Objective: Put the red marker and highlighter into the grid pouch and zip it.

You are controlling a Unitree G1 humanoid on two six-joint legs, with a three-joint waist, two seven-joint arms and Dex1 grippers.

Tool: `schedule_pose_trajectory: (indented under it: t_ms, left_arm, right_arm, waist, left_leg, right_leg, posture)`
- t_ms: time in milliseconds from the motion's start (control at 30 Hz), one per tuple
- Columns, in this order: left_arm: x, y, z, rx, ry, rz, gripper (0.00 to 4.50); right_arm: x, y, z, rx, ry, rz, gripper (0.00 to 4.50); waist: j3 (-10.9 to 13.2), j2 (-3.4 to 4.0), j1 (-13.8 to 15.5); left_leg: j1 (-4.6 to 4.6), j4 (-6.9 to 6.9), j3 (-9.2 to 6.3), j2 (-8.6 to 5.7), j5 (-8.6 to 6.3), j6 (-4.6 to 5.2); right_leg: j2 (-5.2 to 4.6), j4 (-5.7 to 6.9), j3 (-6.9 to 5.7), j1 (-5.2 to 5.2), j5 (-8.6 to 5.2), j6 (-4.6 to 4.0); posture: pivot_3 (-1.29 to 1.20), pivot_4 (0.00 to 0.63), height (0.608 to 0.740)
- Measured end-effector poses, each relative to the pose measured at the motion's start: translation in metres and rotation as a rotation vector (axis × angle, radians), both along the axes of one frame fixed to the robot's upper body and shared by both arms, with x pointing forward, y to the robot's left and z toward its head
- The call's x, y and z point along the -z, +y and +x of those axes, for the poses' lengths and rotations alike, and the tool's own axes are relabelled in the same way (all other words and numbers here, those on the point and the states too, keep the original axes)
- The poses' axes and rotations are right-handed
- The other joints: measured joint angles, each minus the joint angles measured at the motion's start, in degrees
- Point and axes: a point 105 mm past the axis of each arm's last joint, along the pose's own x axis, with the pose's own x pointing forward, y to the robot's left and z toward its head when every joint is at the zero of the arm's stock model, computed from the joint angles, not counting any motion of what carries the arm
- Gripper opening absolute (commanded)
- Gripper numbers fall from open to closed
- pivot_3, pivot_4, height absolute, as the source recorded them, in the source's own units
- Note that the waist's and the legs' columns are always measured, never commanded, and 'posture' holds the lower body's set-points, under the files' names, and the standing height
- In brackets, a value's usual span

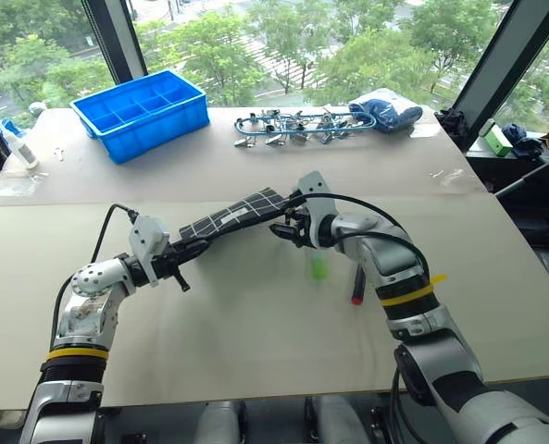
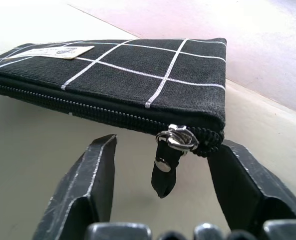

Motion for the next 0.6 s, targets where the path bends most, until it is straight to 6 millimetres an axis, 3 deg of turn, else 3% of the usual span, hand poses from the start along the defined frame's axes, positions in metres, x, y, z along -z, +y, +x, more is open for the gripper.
schedule_pose_trajectory:
  t_ms: [133,167,600]
  left_arm:
    - [-0.002,-0.003,-0.001,0.006,-0.01,-0.006,0.0]
    - [-0.002,-0.004,-0.001,0.005,-0.011,-0.006,0.0]
    - [-0.002,-0.002,0.001,-0.024,-0.013,-0.014,0.0]
  right_arm:
    - [-0.001,0.001,0.0,-0.019,-0.009,0.007,0.17]
    - [-0.002,0.001,-0.001,-0.028,-0.01,0.009,0.02]
    - [-0.008,0.016,-0.019,-0.15,-0.007,0.029,0.02]
  waist:
    - [0.0,0.0,0.0]
    - [0.0,0.0,0.0]
    - [0.0,0.0,0.0]
  left_leg:
    - [0.0,0.0,0.0,0.01,0.01,-0.01]
    - [0.01,0.0,0.0,0.01,0.01,-0.01]
    - [0.01,0.0,-0.01,0.01,0.0,-0.01]
  right_leg:
    - [0.01,0.0,0.0,0.0,0.0,0.0]
    - [0.01,0.0,0.0,0.0,0.0,0.0]
    - [0.01,0.01,0.0,0.0,0.0,0.0]
  posture:
    - [0.0,0.15,0.74]
    - [0.0,0.15,0.74]
    - [0.0,0.15,0.74]
